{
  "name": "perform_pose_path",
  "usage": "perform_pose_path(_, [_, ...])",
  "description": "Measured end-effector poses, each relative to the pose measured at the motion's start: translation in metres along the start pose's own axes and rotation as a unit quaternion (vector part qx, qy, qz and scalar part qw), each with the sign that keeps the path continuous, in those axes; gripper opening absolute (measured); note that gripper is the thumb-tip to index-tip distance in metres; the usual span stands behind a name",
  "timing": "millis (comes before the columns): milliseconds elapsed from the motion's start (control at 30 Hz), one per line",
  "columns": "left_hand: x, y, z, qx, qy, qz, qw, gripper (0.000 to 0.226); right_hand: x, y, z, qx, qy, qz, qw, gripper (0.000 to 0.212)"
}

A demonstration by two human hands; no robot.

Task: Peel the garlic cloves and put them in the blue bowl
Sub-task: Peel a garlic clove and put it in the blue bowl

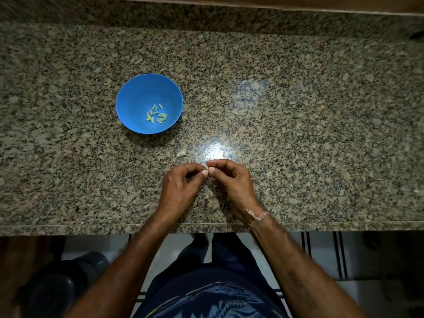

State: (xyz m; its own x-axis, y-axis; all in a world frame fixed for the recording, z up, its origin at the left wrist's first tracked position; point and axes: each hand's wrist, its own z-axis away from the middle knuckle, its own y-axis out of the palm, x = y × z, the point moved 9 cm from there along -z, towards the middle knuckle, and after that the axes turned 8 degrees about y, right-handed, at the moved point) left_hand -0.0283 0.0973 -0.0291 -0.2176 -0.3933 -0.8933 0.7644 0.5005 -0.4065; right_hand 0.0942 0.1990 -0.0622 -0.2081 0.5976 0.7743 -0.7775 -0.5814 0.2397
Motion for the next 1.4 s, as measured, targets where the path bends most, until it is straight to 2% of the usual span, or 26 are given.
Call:
perform_pose_path(100, [0.000, 0.004, -0.001, 0.019, -0.002, -0.003, 1.000, 0.014, 0.011, 0.000, 0.002, 0.003, -0.041, 0.050, 0.998, 0.018])
perform_pose_path(267, [0.005, 0.016, 0.003, 0.021, -0.089, 0.159, 0.983, 0.036, 0.023, 0.002, 0.001, -0.026, -0.107, 0.162, 0.981, 0.012])
perform_pose_path(333, [0.009, 0.018, 0.002, 0.010, -0.112, 0.180, 0.977, 0.036, 0.023, 0.002, 0.000, -0.034, -0.122, 0.202, 0.971, 0.012])
perform_pose_path(467, [0.013, 0.019, 0.001, 0.011, -0.118, 0.175, 0.977, 0.030, 0.025, 0.002, 0.002, -0.020, -0.124, 0.197, 0.972, 0.013])
perform_pose_path(667, [0.007, 0.021, 0.000, 0.033, -0.064, 0.131, 0.989, 0.031, 0.022, -0.004, -0.001, -0.035, -0.089, 0.114, 0.989, 0.016])
perform_pose_path(767, [0.003, 0.017, -0.003, 0.033, 0.011, 0.004, 0.999, 0.028, 0.014, -0.010, -0.001, -0.048, -0.051, 0.069, 0.995, 0.014])
perform_pose_path(867, [0.005, 0.012, -0.005, 0.013, 0.044, -0.089, 0.995, 0.021, 0.011, -0.014, -0.001, -0.057, -0.032, 0.051, 0.997, 0.014])
perform_pose_path(933, [0.005, 0.009, -0.006, -0.002, 0.042, -0.085, 0.996, 0.005, 0.012, -0.016, -0.001, -0.062, -0.030, 0.056, 0.996, 0.013])
perform_pose_path(1033, [-0.004, 0.008, -0.006, -0.015, 0.054, -0.062, 0.997, 0.023, 0.015, -0.016, -0.001, -0.063, -0.036, 0.072, 0.995, 0.013])
perform_pose_path(1200, [-0.017, 0.003, -0.007, -0.051, 0.097, -0.149, 0.983, 0.007, 0.016, -0.015, -0.002, -0.069, -0.035, 0.090, 0.993, 0.015])
perform_pose_path(1333, [-0.019, 0.001, -0.004, -0.044, 0.121, -0.154, 0.980, 0.024, 0.018, -0.014, -0.004, -0.075, -0.037, 0.104, 0.991, 0.015])
perform_pose_path(1400, [-0.021, -0.003, -0.002, -0.058, 0.127, -0.166, 0.976, 0.015, 0.017, -0.008, -0.006, -0.062, -0.030, 0.116, 0.991, 0.016])
